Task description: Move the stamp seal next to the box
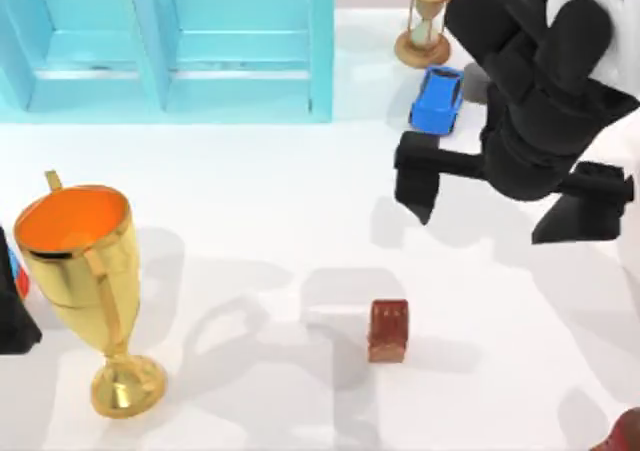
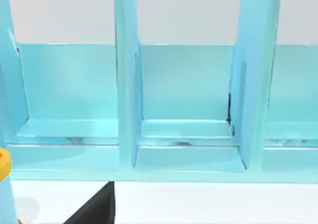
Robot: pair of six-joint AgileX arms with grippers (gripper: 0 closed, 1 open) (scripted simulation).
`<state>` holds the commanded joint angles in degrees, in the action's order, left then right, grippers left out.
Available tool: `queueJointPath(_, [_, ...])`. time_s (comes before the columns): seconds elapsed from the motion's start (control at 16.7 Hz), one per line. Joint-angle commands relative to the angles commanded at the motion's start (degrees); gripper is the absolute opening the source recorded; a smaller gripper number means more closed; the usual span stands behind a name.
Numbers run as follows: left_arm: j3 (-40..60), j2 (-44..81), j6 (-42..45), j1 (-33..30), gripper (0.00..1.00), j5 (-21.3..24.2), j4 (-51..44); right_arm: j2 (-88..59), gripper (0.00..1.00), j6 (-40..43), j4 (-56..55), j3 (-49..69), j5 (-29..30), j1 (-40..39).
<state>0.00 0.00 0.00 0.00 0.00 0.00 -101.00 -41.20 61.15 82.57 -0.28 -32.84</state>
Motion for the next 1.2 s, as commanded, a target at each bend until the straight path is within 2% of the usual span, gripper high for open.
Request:
queueJointPath(0.3, [0.0,0.0,0.0,0.0,1.0,0.0,0.0,-11.68,1.0,-4.34,9.22,11.59,0.34,-10.88])
queueJointPath(0.72, [0.0,0.0,0.0,0.0,1.0,0.0,0.0,-12.69,1.0,-4.79,10.03,12.4,0.32,-12.09])
queueJointPath(0.9, [0.0,0.0,0.0,0.0,1.0,0.0,0.0,-13.93,1.0,-4.78,6.06,9.17,0.38,-12.19])
queueJointPath(1.2, [0.0,0.0,0.0,0.0,1.0,0.0,0.0,-17.54,1.0,-5.01,-7.5,0.28,0.4,-12.35])
